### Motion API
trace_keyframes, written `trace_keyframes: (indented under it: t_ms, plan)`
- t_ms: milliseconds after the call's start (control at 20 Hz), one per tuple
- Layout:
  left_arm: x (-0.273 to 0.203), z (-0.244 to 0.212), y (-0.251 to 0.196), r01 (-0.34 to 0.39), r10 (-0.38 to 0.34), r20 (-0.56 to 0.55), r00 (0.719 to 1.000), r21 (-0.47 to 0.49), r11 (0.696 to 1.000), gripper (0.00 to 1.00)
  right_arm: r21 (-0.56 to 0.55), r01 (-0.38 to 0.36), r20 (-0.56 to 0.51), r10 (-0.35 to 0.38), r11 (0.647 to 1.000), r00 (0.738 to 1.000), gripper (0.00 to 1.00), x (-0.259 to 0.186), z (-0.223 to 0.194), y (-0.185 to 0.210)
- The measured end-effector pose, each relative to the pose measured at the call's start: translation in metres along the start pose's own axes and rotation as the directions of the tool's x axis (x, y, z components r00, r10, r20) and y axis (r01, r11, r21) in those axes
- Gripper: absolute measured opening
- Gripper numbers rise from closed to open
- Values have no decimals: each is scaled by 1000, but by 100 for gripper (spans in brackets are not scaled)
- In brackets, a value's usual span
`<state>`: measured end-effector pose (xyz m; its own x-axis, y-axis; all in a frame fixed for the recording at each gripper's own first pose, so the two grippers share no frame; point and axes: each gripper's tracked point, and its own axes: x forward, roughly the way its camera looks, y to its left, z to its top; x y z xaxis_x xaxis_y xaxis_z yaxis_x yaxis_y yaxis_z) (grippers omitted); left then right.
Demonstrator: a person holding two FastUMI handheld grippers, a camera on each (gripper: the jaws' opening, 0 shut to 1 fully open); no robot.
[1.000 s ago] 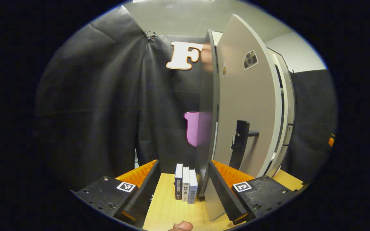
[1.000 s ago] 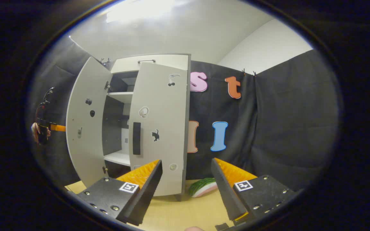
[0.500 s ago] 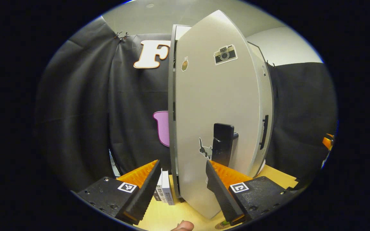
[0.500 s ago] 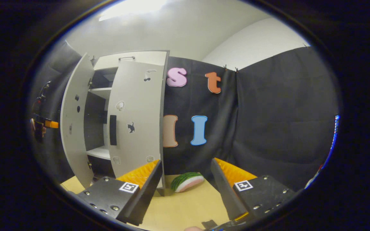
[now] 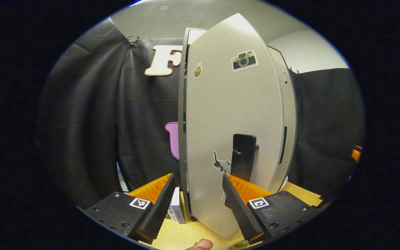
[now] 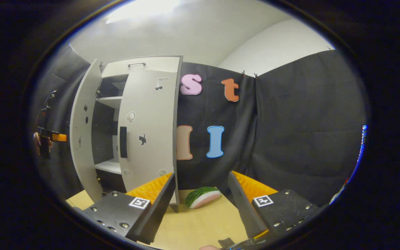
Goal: Grasp the bottle in the cabinet with the left hand and place it on the coaster, then close the right door with the right hand and the left door with the left hand.
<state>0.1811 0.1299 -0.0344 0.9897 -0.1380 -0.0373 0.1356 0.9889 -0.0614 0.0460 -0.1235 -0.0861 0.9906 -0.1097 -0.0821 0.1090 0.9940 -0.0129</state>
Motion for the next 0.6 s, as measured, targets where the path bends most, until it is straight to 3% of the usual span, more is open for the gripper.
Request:
trace_keyframes:
  t_ms: [250, 600]
  plan:
    - [16, -10, -13, 4, -4, -25, 1000, -31, 1000, 88, 67, -45, -1, 45, 997, 999, 93, 6, 1, 17]
    - [32, -18, -32, 47, -51, -58, 997, -74, 996, 87, 55, -31, -13, 32, 998, 999, 93, 18, 3, 16]
